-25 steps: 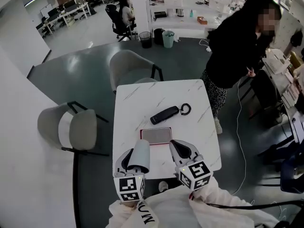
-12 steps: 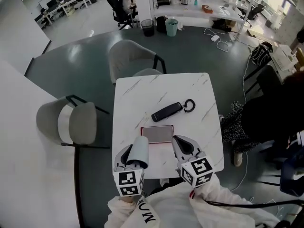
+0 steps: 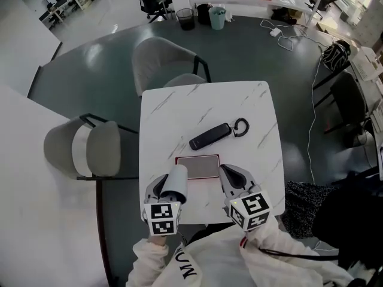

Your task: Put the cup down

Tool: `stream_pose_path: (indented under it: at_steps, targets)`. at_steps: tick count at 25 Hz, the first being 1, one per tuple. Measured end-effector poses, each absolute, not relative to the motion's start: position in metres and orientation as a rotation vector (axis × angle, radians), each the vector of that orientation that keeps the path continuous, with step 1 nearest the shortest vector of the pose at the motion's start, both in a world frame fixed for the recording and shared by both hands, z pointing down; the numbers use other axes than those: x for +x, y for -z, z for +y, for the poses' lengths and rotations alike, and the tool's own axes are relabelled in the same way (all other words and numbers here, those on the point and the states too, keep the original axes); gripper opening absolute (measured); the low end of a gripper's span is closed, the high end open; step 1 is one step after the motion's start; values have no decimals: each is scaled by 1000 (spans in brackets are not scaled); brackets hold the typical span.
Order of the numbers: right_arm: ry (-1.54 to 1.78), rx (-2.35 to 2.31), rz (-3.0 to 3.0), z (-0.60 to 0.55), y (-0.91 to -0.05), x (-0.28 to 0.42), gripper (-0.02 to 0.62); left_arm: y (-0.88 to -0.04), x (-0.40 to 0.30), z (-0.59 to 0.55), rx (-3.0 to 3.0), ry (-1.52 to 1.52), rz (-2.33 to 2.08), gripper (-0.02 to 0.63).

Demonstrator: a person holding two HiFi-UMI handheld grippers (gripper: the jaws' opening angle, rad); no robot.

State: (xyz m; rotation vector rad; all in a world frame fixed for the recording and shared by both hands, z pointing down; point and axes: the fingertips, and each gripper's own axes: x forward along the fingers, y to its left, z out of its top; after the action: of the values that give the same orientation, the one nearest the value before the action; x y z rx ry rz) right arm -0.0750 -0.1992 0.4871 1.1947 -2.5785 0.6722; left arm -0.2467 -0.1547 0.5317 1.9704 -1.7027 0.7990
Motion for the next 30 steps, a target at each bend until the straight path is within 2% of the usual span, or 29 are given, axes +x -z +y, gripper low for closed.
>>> stream_pose_path:
  at_steps: [30]
  targets:
    - [-839,1179,-2485,-239,-542,-54,5,-644,-236,-202,1831,-1288,-1251,29]
